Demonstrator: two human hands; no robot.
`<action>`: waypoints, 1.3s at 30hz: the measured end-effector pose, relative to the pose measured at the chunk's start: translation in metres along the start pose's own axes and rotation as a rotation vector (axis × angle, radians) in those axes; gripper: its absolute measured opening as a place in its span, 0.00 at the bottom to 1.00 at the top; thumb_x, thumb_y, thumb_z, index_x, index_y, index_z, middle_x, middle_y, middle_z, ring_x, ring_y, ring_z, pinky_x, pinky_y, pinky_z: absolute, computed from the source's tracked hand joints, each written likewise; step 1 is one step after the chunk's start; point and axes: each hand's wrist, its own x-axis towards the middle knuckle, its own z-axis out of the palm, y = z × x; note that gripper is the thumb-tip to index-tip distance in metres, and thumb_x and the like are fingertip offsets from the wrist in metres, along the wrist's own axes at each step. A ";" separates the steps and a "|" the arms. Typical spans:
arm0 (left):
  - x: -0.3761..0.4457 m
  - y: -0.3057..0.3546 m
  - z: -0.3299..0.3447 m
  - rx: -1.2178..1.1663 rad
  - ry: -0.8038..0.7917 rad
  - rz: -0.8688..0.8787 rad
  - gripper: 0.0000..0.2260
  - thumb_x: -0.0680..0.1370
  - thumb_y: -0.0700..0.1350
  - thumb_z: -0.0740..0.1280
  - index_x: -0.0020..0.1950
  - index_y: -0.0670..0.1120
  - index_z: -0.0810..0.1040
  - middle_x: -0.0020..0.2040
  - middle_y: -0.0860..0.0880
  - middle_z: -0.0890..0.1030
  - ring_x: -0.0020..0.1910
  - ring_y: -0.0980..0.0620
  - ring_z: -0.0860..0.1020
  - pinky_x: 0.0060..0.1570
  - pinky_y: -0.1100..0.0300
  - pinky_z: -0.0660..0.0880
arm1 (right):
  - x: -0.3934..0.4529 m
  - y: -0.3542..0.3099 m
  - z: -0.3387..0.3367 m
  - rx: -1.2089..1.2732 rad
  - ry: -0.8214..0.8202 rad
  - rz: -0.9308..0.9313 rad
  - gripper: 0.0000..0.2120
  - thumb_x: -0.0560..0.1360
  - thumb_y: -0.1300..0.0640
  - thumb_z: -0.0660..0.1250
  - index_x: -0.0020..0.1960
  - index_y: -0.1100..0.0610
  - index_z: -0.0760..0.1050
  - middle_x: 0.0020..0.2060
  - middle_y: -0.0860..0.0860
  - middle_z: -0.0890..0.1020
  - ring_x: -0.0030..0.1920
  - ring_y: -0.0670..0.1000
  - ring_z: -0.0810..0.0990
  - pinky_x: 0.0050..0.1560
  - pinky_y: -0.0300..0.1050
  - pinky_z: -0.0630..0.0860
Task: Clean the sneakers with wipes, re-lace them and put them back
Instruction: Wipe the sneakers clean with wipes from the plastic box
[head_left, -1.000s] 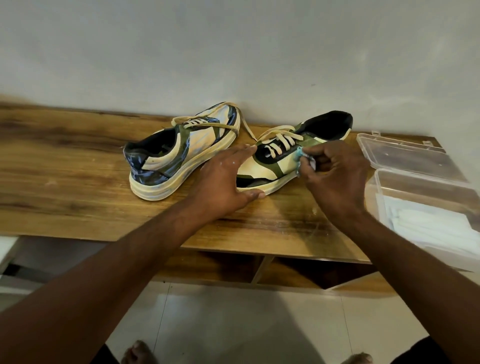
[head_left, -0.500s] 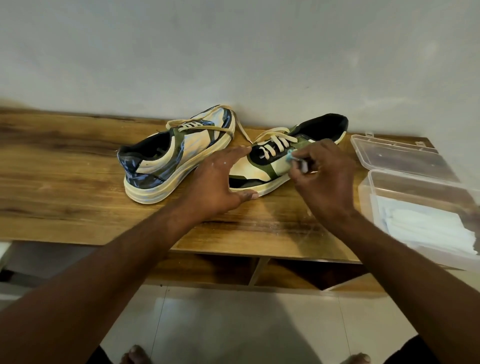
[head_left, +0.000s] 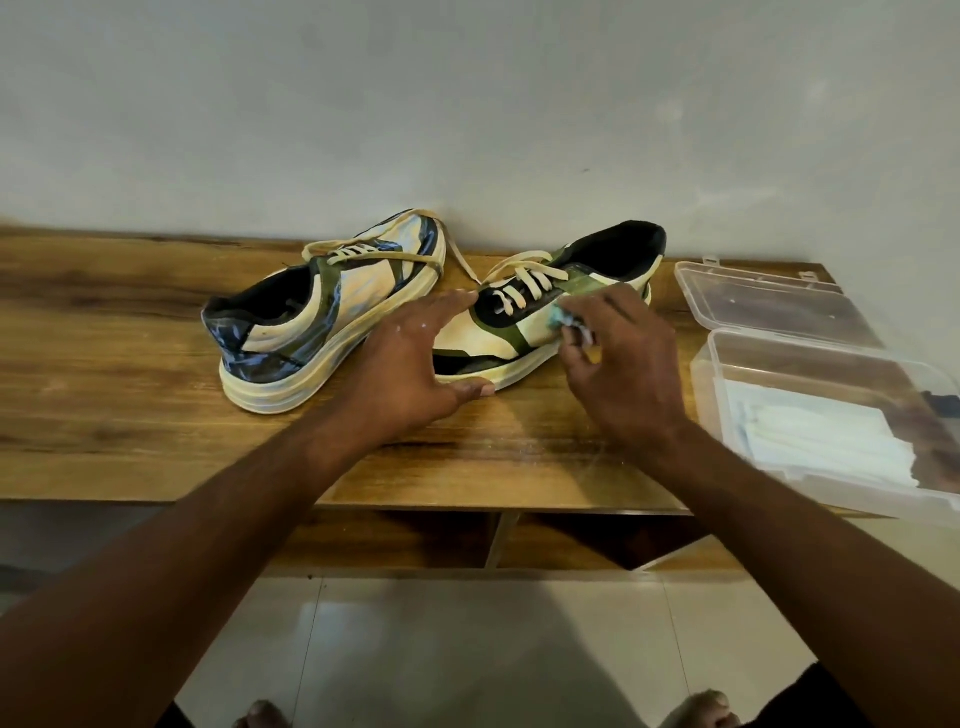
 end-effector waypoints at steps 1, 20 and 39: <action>0.000 0.000 0.000 0.003 -0.003 -0.003 0.44 0.67 0.58 0.83 0.80 0.54 0.70 0.78 0.53 0.72 0.77 0.54 0.68 0.77 0.54 0.65 | 0.002 0.004 -0.002 0.009 0.023 0.032 0.14 0.75 0.65 0.75 0.60 0.60 0.82 0.54 0.55 0.82 0.52 0.49 0.80 0.50 0.37 0.77; -0.007 -0.003 0.012 0.186 0.002 0.111 0.42 0.76 0.63 0.73 0.85 0.51 0.60 0.83 0.52 0.63 0.81 0.52 0.59 0.79 0.54 0.59 | 0.007 -0.009 0.003 0.058 -0.002 0.030 0.09 0.72 0.68 0.76 0.51 0.60 0.83 0.49 0.52 0.80 0.46 0.45 0.75 0.46 0.27 0.68; -0.006 -0.008 0.011 0.087 0.007 0.065 0.43 0.72 0.58 0.77 0.83 0.54 0.62 0.81 0.54 0.66 0.80 0.55 0.61 0.78 0.53 0.62 | -0.009 -0.036 0.018 0.164 -0.142 -0.107 0.10 0.72 0.67 0.77 0.51 0.58 0.83 0.48 0.51 0.81 0.47 0.47 0.79 0.44 0.40 0.79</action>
